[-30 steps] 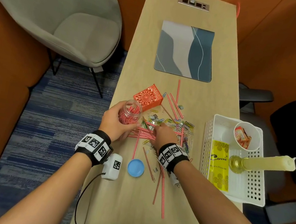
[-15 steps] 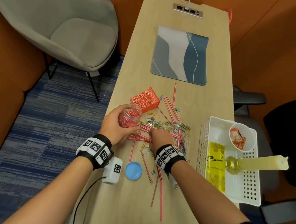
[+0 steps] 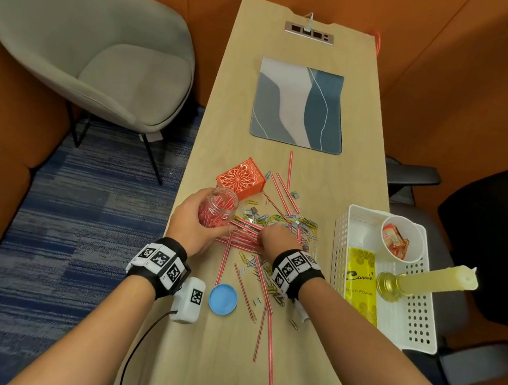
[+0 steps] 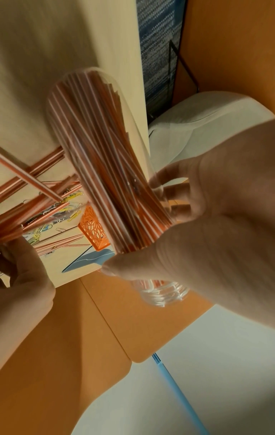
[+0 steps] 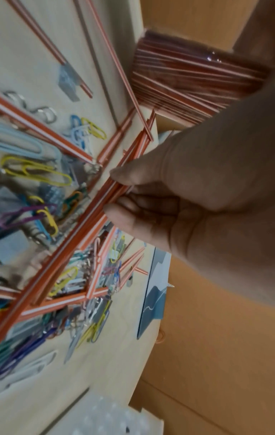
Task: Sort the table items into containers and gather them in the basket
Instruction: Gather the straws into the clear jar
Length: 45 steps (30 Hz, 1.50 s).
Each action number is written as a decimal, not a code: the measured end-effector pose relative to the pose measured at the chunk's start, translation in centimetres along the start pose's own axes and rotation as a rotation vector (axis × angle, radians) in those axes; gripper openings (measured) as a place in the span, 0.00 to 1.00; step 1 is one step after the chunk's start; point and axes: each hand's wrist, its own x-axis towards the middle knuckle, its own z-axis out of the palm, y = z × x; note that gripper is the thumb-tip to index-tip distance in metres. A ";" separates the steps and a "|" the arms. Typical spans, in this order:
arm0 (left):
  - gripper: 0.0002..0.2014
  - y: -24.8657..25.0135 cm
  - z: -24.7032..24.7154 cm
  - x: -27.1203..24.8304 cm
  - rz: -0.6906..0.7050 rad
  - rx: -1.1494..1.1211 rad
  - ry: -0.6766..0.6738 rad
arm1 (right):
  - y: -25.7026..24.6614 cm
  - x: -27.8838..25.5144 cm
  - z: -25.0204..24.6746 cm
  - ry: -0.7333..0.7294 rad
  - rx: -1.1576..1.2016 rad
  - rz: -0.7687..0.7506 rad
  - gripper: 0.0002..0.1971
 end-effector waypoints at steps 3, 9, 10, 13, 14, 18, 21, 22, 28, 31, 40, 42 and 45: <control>0.38 0.5 -0.2 -0.3 0.015 -0.013 0.004 | 1.3 -1.5 -1.4 0.081 0.183 0.017 0.09; 0.38 1.7 -0.3 -1.0 0.052 -0.018 0.004 | 4.4 -6.1 -2.6 0.338 0.943 0.088 0.09; 0.38 1.9 -0.2 -1.2 0.058 -0.010 -0.004 | 4.8 -7.0 -2.9 0.371 1.057 0.092 0.07; 0.39 2.3 0.7 -1.8 0.056 0.036 -0.058 | 5.4 -9.7 -4.2 0.511 1.294 0.071 0.03; 0.40 2.6 1.0 -2.0 0.054 0.061 -0.085 | 5.5 -10.6 -4.8 0.565 1.364 0.057 0.05; 0.44 3.6 2.8 -3.0 0.055 0.149 -0.185 | 5.6 -13.5 -7.5 0.763 1.534 -0.009 0.07; 0.43 4.7 4.2 -3.7 0.053 0.153 -0.225 | 5.5 -15.4 -9.6 0.912 1.579 -0.063 0.06; 0.42 5.0 4.6 -3.9 0.058 0.153 -0.235 | 5.4 -15.9 -10.0 0.943 1.587 -0.075 0.06; 0.41 6.8 6.2 -4.8 0.098 0.158 -0.254 | 3.8 -15.8 -7.8 0.885 1.400 -0.030 0.06; 0.43 7.4 6.3 -5.0 0.120 0.176 -0.252 | 2.5 -15.3 -5.3 0.801 1.397 -0.008 0.08; 0.44 7.1 4.9 -5.0 0.161 0.356 -0.270 | 2.4 -15.0 -4.2 0.698 1.411 -0.063 0.16; 0.44 7.3 4.7 -4.9 0.173 0.396 -0.286 | 2.5 -14.9 -4.5 0.708 1.417 -0.020 0.23; 0.44 7.4 4.5 -4.8 0.175 0.429 -0.300 | 2.6 -14.4 -4.6 0.687 1.511 0.065 0.29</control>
